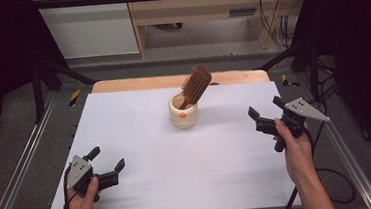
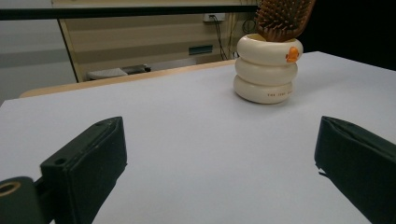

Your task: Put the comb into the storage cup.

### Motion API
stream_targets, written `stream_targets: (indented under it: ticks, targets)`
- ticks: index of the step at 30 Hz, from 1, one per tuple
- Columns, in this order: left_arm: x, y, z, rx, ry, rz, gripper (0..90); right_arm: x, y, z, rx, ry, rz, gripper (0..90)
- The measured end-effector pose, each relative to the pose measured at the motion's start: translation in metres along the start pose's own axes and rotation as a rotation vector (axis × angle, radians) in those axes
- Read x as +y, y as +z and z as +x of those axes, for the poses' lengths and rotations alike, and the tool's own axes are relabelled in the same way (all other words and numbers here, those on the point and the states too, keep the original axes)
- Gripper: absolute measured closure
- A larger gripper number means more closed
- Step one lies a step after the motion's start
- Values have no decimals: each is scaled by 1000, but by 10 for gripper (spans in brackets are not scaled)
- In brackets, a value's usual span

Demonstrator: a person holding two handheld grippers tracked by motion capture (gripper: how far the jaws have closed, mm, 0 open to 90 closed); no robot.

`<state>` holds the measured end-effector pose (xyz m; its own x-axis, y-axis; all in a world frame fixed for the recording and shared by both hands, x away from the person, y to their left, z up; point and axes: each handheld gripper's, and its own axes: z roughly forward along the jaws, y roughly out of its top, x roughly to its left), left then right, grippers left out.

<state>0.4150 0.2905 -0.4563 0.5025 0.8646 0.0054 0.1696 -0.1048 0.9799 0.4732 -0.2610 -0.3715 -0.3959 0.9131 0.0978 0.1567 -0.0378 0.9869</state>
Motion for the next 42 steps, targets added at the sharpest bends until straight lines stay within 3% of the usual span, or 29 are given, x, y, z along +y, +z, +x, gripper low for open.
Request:
stream_targets:
  ticks: [29,42]
  targets:
    - [0,-2,0,-24,-6,-8,21,-56,-23,6,50,-21,58,34]
    - [1,-8,5,-41,-31,-44,21,-79,-32,8,90,-23,76,34]
